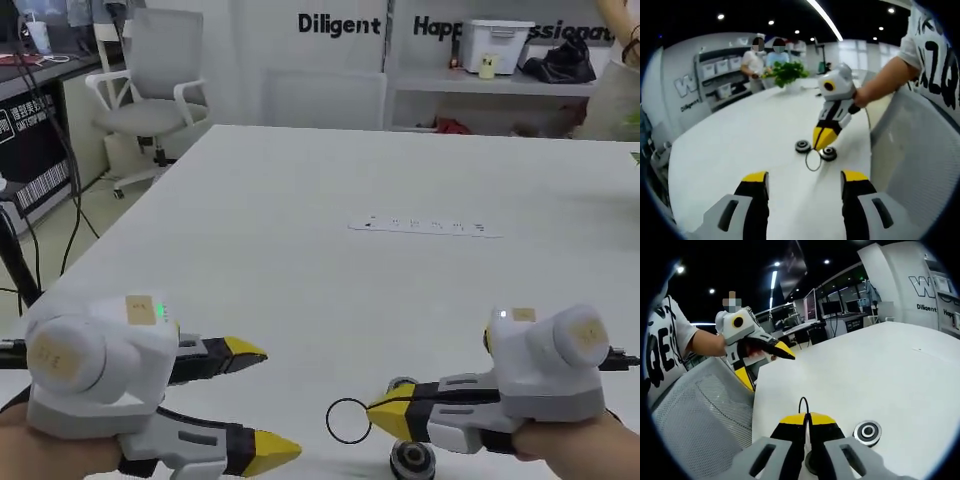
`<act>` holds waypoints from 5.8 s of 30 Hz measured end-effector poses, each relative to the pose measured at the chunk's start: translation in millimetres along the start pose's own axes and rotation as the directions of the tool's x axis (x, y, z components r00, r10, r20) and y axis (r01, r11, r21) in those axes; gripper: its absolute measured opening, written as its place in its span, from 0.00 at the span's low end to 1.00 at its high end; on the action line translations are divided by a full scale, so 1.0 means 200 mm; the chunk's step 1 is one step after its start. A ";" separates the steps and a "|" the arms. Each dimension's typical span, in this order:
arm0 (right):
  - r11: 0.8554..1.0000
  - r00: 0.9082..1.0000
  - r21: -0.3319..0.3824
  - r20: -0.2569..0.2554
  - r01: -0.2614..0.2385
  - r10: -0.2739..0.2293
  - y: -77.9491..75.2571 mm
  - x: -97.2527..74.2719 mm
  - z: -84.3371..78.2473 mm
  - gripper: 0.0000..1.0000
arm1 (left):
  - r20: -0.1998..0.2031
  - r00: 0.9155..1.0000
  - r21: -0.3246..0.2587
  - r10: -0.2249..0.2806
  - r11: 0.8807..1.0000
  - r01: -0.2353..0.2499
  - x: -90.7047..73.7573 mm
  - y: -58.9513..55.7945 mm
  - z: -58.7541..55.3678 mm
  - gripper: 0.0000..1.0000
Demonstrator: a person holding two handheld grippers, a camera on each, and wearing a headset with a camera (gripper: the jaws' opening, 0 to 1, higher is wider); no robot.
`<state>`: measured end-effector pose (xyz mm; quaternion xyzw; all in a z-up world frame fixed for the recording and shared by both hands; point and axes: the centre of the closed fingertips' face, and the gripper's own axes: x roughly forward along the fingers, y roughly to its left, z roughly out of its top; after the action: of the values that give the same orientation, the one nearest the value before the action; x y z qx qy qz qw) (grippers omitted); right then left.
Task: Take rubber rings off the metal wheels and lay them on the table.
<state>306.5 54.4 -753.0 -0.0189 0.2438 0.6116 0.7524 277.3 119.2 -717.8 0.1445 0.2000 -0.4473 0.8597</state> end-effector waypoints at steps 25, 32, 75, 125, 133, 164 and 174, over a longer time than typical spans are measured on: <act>0.994 0.996 -0.104 -0.080 -0.035 0.027 0.08 0.20 -0.06 0.07 | -0.011 0.999 -0.023 0.048 0.999 -0.048 -0.06 0.07 -0.05 0.58; 0.989 0.996 -0.147 -0.085 -0.025 0.013 0.09 0.22 -0.06 0.31 | -0.022 0.998 -0.022 0.059 0.998 -0.059 -0.08 0.08 -0.07 0.56; 0.979 0.993 -0.175 0.066 0.110 -0.099 -0.01 -0.12 0.09 0.70 | -0.016 1.000 -0.008 0.005 1.000 -0.006 0.02 0.05 0.04 0.59; 0.973 0.974 -0.037 0.013 0.227 -0.227 -0.19 -0.30 -0.28 0.55 | -0.031 0.989 -0.040 -0.147 0.989 0.145 0.44 -0.07 0.09 0.59; 0.981 0.982 -0.048 -0.004 0.186 -0.186 -0.16 -0.26 -0.31 0.43 | -0.046 0.982 -0.047 -0.186 0.982 0.183 0.51 -0.14 0.06 0.57; 0.993 0.993 -0.037 -0.023 0.116 -0.117 -0.12 -0.23 -0.39 0.11 | -0.081 0.961 -0.013 -0.265 0.964 0.265 0.69 -0.32 -0.03 0.22; 0.992 0.992 -0.029 -0.018 0.123 -0.124 -0.11 -0.22 -0.39 0.09 | -0.083 0.969 0.080 -0.232 0.968 0.238 0.70 -0.33 -0.03 0.14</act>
<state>294.9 -16.8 -810.0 -0.0508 0.2411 0.5671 0.7859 294.6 -13.7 -794.0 0.1742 0.2269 -0.5489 0.7854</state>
